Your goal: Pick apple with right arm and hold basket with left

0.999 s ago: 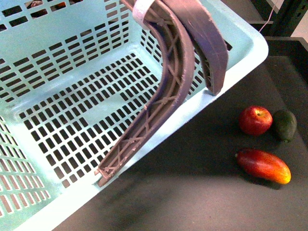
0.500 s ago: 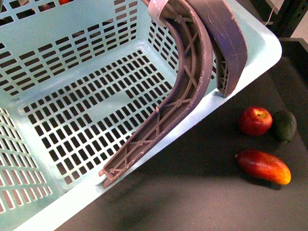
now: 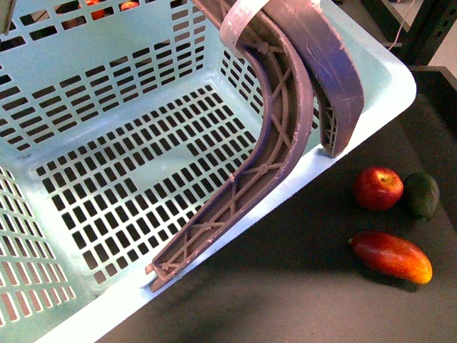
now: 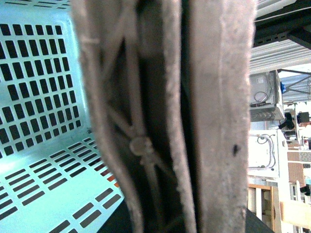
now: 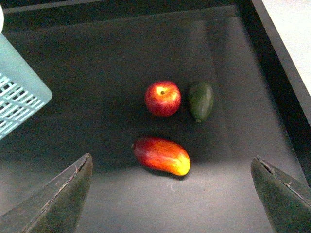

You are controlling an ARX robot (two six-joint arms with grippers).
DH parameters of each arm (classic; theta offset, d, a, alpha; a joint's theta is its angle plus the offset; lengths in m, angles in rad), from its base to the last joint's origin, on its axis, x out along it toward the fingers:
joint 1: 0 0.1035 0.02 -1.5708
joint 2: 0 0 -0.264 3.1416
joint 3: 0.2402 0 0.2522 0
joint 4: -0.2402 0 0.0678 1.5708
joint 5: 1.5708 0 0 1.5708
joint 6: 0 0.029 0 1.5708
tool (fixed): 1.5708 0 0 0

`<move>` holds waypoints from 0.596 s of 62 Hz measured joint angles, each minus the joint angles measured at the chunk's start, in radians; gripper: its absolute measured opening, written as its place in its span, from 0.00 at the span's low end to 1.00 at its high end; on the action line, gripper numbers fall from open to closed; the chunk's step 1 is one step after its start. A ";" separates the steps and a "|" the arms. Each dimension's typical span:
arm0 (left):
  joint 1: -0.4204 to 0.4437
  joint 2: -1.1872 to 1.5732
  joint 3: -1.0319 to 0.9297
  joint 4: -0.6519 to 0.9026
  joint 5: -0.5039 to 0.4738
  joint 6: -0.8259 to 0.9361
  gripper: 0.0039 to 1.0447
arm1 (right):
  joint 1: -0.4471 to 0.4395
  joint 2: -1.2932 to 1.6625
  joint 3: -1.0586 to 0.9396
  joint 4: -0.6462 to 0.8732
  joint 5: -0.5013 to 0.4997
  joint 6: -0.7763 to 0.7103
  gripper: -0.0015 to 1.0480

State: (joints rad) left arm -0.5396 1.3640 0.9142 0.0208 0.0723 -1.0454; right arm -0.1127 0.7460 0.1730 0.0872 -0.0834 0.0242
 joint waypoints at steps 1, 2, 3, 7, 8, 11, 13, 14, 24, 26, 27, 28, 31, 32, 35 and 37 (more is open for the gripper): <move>0.000 0.000 0.000 0.000 0.000 0.000 0.15 | 0.000 0.057 0.012 0.045 0.001 -0.009 0.92; 0.000 0.000 0.000 0.000 0.000 0.000 0.15 | 0.000 0.090 0.020 0.070 0.001 -0.015 0.92; 0.000 0.000 0.000 0.000 0.000 0.000 0.15 | 0.000 0.153 0.035 0.117 0.002 -0.024 0.92; 0.000 0.000 0.000 0.000 0.000 0.001 0.15 | 0.005 0.311 0.080 0.227 0.003 -0.056 0.92; 0.000 0.000 0.000 0.000 0.000 0.002 0.15 | 0.008 0.373 0.101 0.266 -0.002 -0.066 0.92; 0.000 0.000 0.000 0.000 0.000 0.002 0.15 | 0.014 0.496 0.150 0.331 -0.016 -0.077 0.92; 0.000 0.000 0.000 0.000 0.002 0.001 0.15 | 0.022 0.587 0.189 0.367 -0.016 -0.087 0.92; 0.000 0.000 0.000 0.000 0.002 0.001 0.15 | 0.027 0.646 0.216 0.388 -0.014 -0.093 0.92; 0.000 0.000 0.000 0.000 0.002 0.002 0.15 | 0.087 1.148 0.467 0.431 0.059 -0.129 0.92; 0.000 0.000 0.000 0.000 0.001 0.002 0.15 | 0.097 1.204 0.498 0.425 0.071 -0.131 0.92; 0.000 0.000 0.000 0.000 0.002 0.002 0.15 | 0.102 1.236 0.518 0.420 0.079 -0.131 0.92; 0.000 0.000 0.000 0.000 0.002 0.002 0.15 | 0.105 1.252 0.528 0.417 0.081 -0.131 0.92; 0.000 0.000 0.000 0.000 0.002 0.002 0.15 | 0.114 1.309 0.566 0.406 0.087 -0.132 0.92; 0.000 0.000 0.000 0.000 0.002 0.001 0.15 | 0.116 1.323 0.575 0.404 0.088 -0.133 0.92; 0.000 0.000 0.000 0.000 0.002 0.002 0.15 | 0.125 1.368 0.610 0.394 0.091 -0.132 0.92; 0.000 0.000 0.000 0.000 0.002 0.002 0.15 | 0.130 1.398 0.636 0.385 0.090 -0.132 0.92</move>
State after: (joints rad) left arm -0.5396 1.3640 0.9142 0.0208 0.0742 -1.0439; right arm 0.0170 2.1441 0.8093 0.4725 0.0071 -0.1081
